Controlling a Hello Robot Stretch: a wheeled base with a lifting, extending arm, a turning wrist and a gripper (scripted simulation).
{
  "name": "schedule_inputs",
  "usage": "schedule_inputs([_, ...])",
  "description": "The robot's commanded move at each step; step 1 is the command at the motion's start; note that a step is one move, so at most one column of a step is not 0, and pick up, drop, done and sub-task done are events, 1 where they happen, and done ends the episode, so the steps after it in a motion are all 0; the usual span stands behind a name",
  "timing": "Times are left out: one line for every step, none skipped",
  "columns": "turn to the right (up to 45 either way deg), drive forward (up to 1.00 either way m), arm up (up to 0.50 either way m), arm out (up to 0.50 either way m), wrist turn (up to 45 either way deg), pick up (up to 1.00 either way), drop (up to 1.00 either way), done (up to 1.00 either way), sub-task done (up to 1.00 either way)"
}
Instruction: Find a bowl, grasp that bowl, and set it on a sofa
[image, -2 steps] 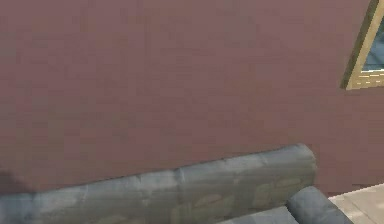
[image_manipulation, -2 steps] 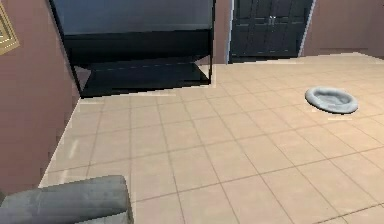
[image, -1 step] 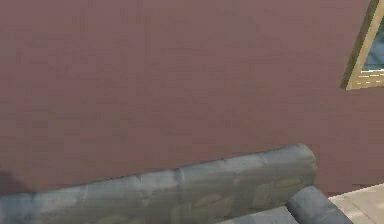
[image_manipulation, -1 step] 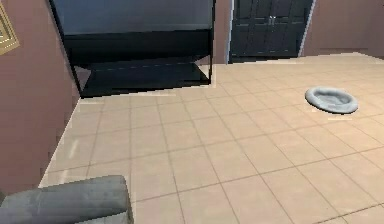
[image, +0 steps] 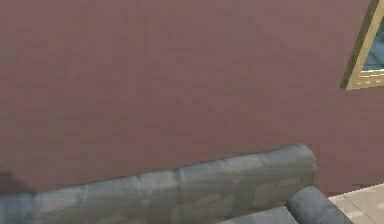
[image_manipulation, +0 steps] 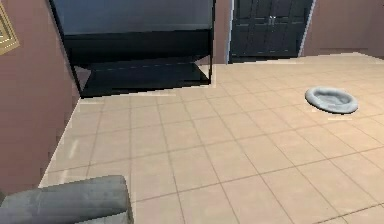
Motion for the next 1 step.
schedule_inputs([0.0,0.00,0.00,0.00,0.0,0.00,0.00,1.00,0.00])
